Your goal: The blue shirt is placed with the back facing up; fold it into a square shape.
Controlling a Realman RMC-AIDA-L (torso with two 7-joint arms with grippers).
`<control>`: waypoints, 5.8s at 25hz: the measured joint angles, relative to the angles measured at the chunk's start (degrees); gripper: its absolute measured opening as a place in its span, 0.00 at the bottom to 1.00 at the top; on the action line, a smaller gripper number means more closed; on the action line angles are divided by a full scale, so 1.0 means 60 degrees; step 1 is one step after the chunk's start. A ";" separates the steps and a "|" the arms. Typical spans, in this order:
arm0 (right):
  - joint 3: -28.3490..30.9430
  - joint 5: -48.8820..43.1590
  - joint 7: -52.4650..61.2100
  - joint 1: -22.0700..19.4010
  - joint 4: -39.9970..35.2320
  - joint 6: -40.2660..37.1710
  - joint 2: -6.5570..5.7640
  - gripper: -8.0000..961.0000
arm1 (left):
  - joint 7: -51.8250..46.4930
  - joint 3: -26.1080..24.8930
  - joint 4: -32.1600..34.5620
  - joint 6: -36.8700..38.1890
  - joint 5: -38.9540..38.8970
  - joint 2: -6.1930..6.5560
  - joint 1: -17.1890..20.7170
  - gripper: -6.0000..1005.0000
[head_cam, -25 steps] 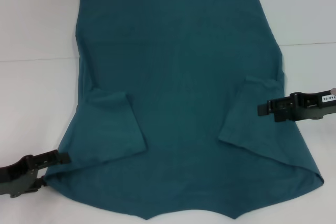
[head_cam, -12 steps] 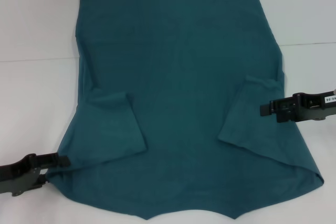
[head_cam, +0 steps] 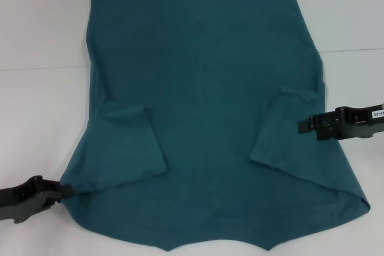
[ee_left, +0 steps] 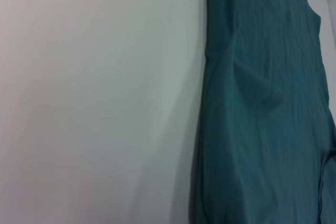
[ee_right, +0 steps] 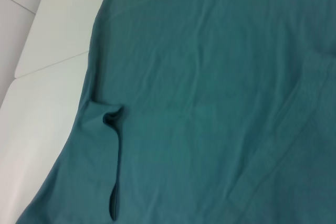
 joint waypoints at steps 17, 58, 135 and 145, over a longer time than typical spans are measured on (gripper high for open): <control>-0.0009 -0.0016 -0.0068 -0.0115 0.0000 -0.0250 -0.0072 0.78 | 0.1239 -0.0137 -0.0249 0.1401 -0.1261 0.0145 -0.0108 0.02; -0.0809 -0.2358 0.0811 -0.0685 -0.0825 -0.1040 -0.0048 0.78 | 0.1031 -0.0132 -0.0391 0.0770 -0.1243 0.0159 -0.0194 0.02; -0.1101 -0.2652 0.0475 -0.0018 -0.0881 -0.1249 0.0328 0.59 | 0.1034 -0.0264 -0.0507 0.0638 -0.1304 0.0159 -0.0144 0.02; -0.0472 -0.2398 0.0143 -0.0146 -0.0894 -0.1698 0.0239 0.32 | 0.1034 -0.0260 -0.0456 0.0773 -0.1239 0.0183 -0.0136 0.02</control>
